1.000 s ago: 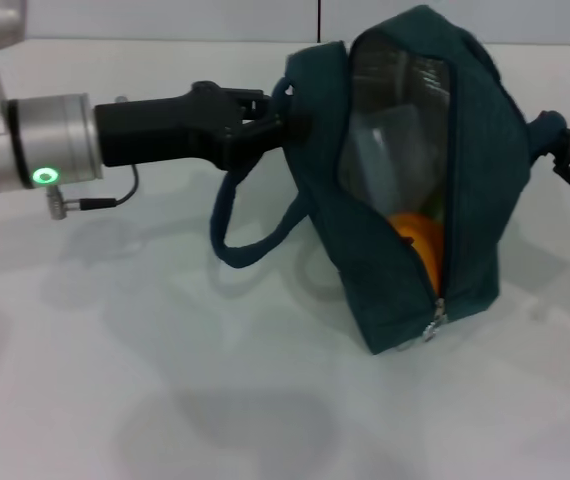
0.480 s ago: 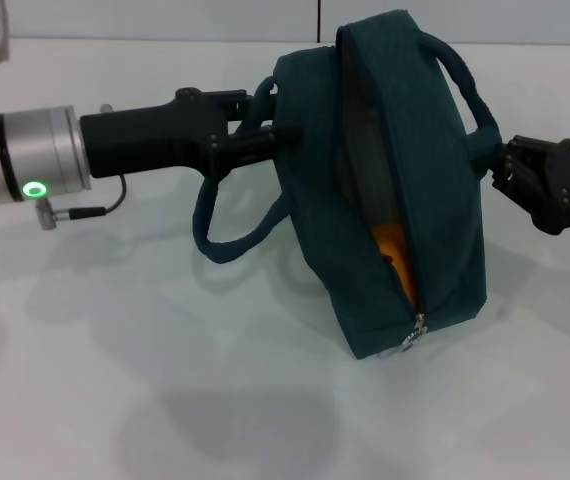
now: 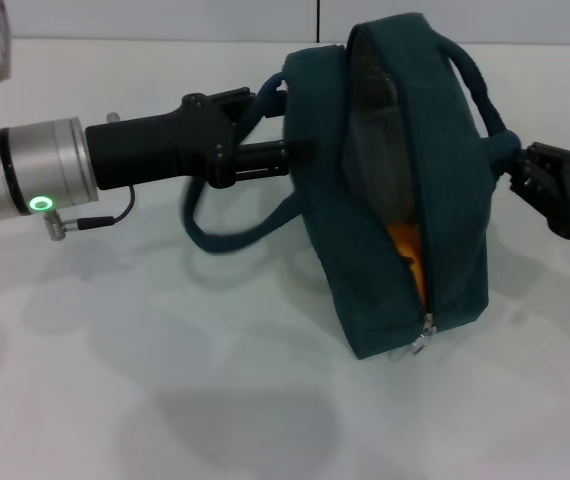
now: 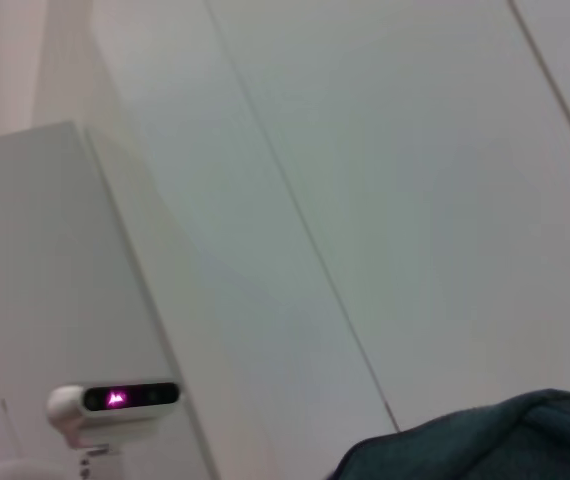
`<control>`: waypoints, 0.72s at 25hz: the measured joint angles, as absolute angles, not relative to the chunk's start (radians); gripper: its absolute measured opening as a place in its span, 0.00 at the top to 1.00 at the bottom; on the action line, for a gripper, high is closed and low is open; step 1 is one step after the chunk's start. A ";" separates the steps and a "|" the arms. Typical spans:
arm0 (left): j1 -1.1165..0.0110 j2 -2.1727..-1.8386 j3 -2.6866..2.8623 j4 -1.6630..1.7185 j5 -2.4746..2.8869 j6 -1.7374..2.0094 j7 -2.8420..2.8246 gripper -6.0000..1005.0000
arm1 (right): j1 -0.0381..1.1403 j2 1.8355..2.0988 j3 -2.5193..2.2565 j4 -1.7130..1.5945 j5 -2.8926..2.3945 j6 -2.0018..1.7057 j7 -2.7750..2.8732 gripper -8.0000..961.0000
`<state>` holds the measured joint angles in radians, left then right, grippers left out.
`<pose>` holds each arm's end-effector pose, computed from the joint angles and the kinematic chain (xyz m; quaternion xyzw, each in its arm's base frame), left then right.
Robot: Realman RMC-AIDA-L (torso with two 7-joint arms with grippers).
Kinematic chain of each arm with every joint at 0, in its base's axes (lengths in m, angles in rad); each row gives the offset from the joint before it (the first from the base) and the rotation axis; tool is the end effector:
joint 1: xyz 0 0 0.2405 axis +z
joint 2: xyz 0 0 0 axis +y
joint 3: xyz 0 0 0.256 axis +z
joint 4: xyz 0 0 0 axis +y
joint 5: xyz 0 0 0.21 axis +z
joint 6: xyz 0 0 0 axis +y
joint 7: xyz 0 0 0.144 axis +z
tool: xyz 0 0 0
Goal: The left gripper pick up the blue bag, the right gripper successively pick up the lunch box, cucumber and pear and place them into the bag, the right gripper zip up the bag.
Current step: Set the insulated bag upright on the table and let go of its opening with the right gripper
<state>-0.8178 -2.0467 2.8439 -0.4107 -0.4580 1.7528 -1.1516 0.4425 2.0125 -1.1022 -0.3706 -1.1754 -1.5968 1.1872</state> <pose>-0.2289 0.3503 0.0025 -0.9078 -0.1902 -0.3558 0.1143 0.2521 0.3106 0.0019 -0.8449 0.2277 0.4580 0.1566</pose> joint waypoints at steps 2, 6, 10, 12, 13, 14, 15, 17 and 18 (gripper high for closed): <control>-0.818 -2.044 2.844 -0.410 -0.462 1.786 -1.155 0.28 | 0.436 2.012 -1.098 -0.365 -1.166 -1.594 1.185 0.89; -0.819 -2.050 2.844 -0.410 -0.463 1.803 -1.148 0.23 | 0.429 2.011 -1.090 -0.363 -1.163 -1.601 1.176 0.89; -0.827 -2.064 2.844 -0.410 -0.465 1.802 -1.144 0.23 | 0.419 2.007 -1.090 -0.368 -1.168 -1.625 1.174 0.88; -0.831 -2.073 2.844 -0.409 -0.467 1.799 -1.133 0.23 | 0.413 2.006 -1.091 -0.371 -1.168 -1.629 1.174 0.85; -0.831 -2.076 2.844 -0.409 -0.468 1.798 -1.129 0.23 | 0.409 2.004 -1.093 -0.372 -1.169 -1.629 1.174 0.83; -0.831 -2.078 2.844 -0.409 -0.468 1.797 -1.125 0.23 | 0.406 2.001 -1.095 -0.372 -1.171 -1.629 1.174 0.81; -0.831 -2.079 2.844 -0.409 -0.469 1.797 -1.124 0.23 | 0.403 1.997 -1.096 -0.372 -1.174 -1.629 1.174 0.79; -0.832 -2.081 2.844 -0.409 -0.473 1.796 -1.121 0.23 | 0.391 1.985 -1.097 -0.372 -1.183 -1.629 1.173 0.75; -0.833 -2.081 2.844 -0.409 -0.475 1.795 -1.121 0.23 | 0.384 1.979 -1.097 -0.372 -1.188 -1.630 1.172 0.70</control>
<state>-0.8329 -2.0810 2.8440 -0.4095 -0.4747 1.7954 -1.1208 0.3840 1.9788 -1.0969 -0.3723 -1.1875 -1.6295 1.1717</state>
